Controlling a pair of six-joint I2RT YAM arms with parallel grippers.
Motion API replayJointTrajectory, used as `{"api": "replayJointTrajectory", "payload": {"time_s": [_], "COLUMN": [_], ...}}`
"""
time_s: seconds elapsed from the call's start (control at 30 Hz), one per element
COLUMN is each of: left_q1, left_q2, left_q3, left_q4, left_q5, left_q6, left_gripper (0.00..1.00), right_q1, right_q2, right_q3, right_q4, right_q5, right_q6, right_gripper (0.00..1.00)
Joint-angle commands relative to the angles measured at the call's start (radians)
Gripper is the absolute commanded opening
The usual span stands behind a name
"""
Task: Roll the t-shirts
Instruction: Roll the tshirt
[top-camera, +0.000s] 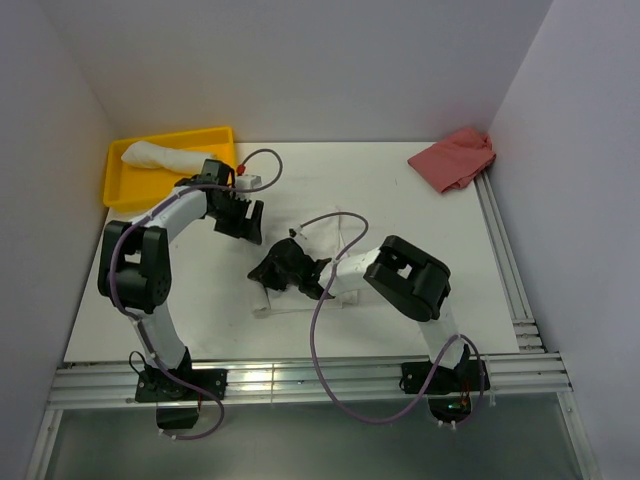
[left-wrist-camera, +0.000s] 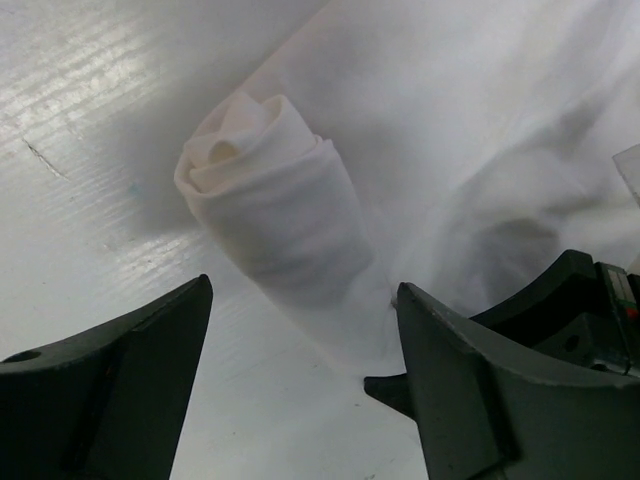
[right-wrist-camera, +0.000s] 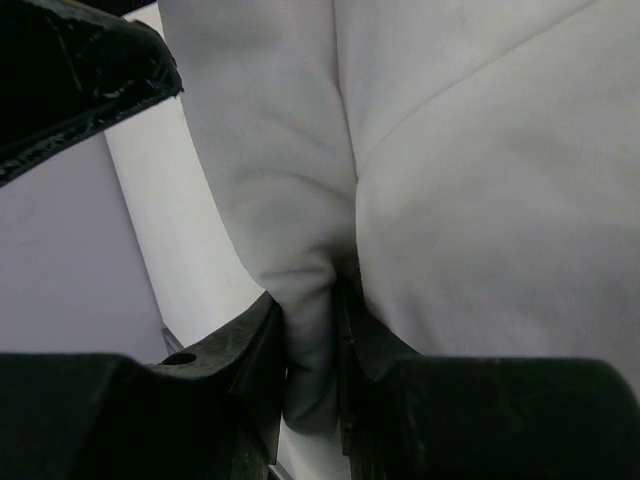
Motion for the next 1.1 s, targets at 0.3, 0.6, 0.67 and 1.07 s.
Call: {"api": "replayJointTrajectory", "payload": {"time_s": [0.3,0.6,0.67,1.07], "left_q1": [0.006,-0.031,-0.036,-0.044], "left_q2": [0.066,0.054,0.053,0.051], "left_q3": [-0.027,0.007,0.010,0.023], "left_q4": [0.035,0.028,0.028,0.019], "left_q5": [0.061,-0.002,-0.008,-0.017], "left_q6": [-0.028,-0.036,-0.036,-0.031], "left_gripper": [0.43,0.20,0.20,0.22], "right_q1": [0.000,0.085,0.099,0.164], "right_q2": [-0.032,-0.118,-0.121,-0.046], "right_q3": [-0.067,0.103,0.151,0.461], "right_q4": [-0.109,-0.480,-0.529,-0.856], "right_q5": [0.040,0.307,0.336,0.528], "right_q6": [-0.012,-0.116,-0.121,-0.198], "right_gripper": [0.30,0.56,0.57,0.57]}}
